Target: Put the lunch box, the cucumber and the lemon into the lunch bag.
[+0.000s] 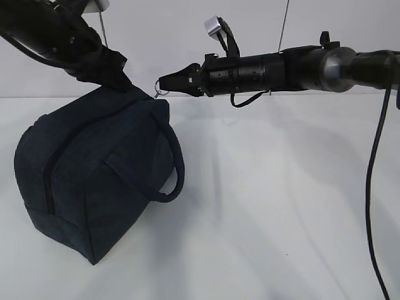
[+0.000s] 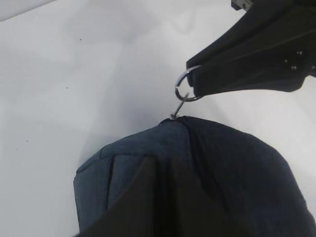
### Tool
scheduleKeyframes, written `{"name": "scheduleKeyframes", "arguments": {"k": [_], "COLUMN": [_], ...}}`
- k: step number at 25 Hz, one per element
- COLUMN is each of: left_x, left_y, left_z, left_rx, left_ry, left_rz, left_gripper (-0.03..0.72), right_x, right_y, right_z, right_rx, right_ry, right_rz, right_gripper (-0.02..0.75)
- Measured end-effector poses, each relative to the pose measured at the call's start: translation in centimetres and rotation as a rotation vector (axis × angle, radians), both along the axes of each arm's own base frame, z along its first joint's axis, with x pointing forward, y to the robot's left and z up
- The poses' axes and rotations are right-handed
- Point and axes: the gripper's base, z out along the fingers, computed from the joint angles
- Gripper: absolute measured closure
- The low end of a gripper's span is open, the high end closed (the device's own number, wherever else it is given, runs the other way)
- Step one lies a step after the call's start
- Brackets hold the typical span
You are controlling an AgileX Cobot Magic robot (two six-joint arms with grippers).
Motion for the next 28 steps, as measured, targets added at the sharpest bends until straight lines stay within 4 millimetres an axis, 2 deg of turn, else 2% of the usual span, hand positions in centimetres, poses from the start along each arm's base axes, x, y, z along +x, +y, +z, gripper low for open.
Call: {"name": "scheduleKeyframes", "arguments": {"k": [19,28], "left_x": [-3.1,-4.2], "left_y": [0.1,0.2], "left_z": [4.9,6.2], "left_rx": [-0.007,-0.01], "left_ry": [-0.06,-0.075], "left_rz": [-0.117,-0.158], "left_gripper": [0.68,0.681], "right_x": [0.1,0.1], "right_y": [-0.1,-0.1], "right_z": [-0.1,-0.2], "right_rx": [-0.01,-0.023], "right_ry": [0.013,0.014], "right_rz": [-0.017,-0.019], "right_gripper": [0.73,0.73]}}
